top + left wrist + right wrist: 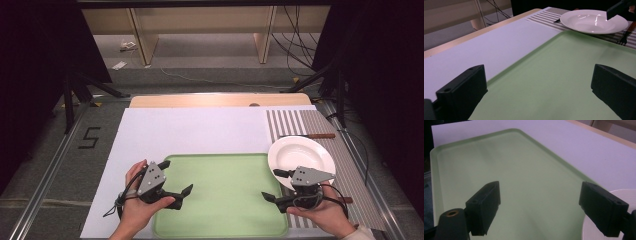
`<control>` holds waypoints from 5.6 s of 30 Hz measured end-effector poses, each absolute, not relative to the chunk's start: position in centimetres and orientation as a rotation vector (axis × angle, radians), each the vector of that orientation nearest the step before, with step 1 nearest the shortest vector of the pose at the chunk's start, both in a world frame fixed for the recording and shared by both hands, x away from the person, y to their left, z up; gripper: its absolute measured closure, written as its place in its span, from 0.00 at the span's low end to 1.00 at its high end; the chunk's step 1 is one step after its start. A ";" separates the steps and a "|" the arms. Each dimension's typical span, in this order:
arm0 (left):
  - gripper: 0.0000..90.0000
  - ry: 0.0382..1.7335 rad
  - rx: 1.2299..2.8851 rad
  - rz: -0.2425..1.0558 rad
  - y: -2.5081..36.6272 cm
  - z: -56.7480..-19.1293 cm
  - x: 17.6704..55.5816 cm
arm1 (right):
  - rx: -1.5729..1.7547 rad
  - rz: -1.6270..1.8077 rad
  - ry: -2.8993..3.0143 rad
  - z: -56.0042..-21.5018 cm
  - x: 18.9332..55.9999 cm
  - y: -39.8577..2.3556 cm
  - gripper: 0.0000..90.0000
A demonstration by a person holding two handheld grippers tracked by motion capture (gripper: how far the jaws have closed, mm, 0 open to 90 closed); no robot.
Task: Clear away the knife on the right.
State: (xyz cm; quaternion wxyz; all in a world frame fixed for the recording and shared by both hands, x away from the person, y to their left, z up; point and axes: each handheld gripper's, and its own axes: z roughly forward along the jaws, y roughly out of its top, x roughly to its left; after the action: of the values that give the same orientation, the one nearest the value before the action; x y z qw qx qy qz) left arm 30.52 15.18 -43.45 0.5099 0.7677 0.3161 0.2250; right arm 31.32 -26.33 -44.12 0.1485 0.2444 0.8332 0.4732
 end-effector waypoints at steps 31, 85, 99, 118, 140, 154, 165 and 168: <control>0.00 0.773 1.861 0.542 15.5 -43.6 30.6 | 0.742 1.326 2.387 -43.7 32.6 -28.7 0.20; 0.00 0.783 1.850 0.579 15.8 -43.5 30.2 | 0.786 1.087 2.352 -39.9 40.5 -33.5 0.20; 0.00 0.781 1.847 0.581 15.8 -43.4 30.2 | 0.792 1.062 2.345 -39.5 41.3 -34.1 0.20; 0.00 0.775 1.848 0.582 15.8 -43.4 30.2 | 0.821 0.983 2.343 -39.3 43.2 -35.4 0.20; 0.00 0.779 1.848 0.582 15.8 -43.5 30.1 | 0.893 0.655 2.424 -40.5 49.2 -38.9 0.19; 0.00 0.782 1.848 0.584 15.9 -43.5 30.0 | 0.893 0.415 2.496 -41.6 51.9 -40.3 0.19; 0.00 0.785 1.843 0.583 16.1 -43.5 29.9 | 0.845 0.200 2.559 -42.9 53.8 -40.2 0.20; 0.00 0.784 1.844 0.582 16.1 -43.5 29.9 | 0.806 0.134 2.582 -43.2 54.0 -40.0 0.20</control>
State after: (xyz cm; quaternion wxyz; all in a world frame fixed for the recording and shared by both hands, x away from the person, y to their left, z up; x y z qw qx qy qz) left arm 29.94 16.09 -43.47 0.5033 0.7636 0.3247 0.2411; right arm 54.01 -39.97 -43.24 0.2151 0.2905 0.9311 0.0483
